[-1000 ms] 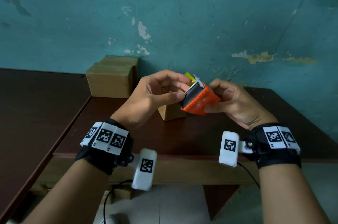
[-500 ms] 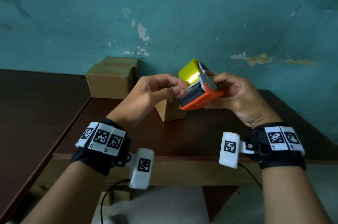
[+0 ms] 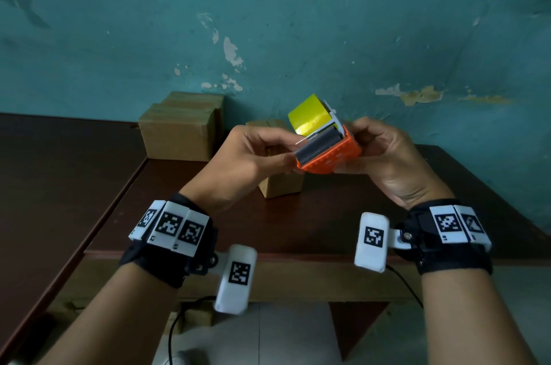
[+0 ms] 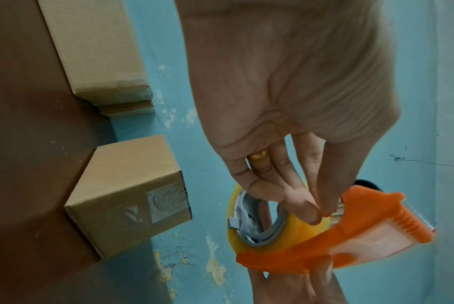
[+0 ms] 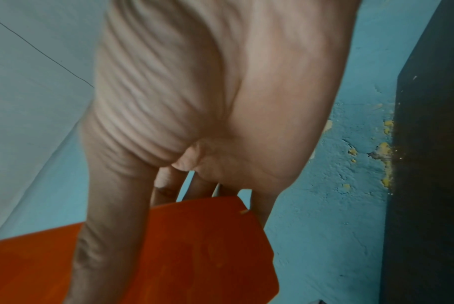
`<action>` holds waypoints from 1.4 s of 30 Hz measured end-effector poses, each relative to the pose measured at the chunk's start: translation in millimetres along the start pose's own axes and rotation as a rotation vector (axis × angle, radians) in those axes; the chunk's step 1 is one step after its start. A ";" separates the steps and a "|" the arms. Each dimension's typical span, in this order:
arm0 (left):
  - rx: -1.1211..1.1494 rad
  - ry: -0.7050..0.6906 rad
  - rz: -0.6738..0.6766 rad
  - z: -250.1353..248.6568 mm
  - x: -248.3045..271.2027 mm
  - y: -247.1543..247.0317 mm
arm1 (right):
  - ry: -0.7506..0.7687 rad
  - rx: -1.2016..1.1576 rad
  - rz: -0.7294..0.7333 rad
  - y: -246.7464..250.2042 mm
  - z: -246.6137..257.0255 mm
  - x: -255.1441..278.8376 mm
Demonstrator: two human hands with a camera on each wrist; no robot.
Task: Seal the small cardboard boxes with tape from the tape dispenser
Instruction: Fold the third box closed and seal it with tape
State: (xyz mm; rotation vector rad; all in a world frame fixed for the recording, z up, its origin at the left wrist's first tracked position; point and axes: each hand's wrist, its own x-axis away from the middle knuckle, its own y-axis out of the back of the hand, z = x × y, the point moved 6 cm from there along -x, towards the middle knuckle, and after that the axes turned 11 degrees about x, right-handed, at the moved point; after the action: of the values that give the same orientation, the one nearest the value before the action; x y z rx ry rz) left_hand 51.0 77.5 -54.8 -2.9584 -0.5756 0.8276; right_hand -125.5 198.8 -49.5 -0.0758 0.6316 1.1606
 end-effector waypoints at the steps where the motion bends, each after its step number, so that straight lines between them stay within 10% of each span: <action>1: 0.004 -0.007 0.002 -0.4 0.1 -0.1 | -0.003 -0.014 0.000 0.1 -0.7 0.0; 28: 0.090 -0.059 -0.028 2.0 -3.2 4.5 | -0.057 -0.019 0.022 -4.2 -8.8 -3.4; 42: -0.475 -0.366 -0.158 -26.4 2.3 2.8 | -0.125 -0.027 -0.026 -3.2 -11.8 -2.2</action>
State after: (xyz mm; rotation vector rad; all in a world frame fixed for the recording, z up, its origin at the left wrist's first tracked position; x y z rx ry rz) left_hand 67.1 77.8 -33.6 -3.1073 -1.1525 1.3992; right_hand -128.3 191.2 -59.0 -0.0343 0.5029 1.1394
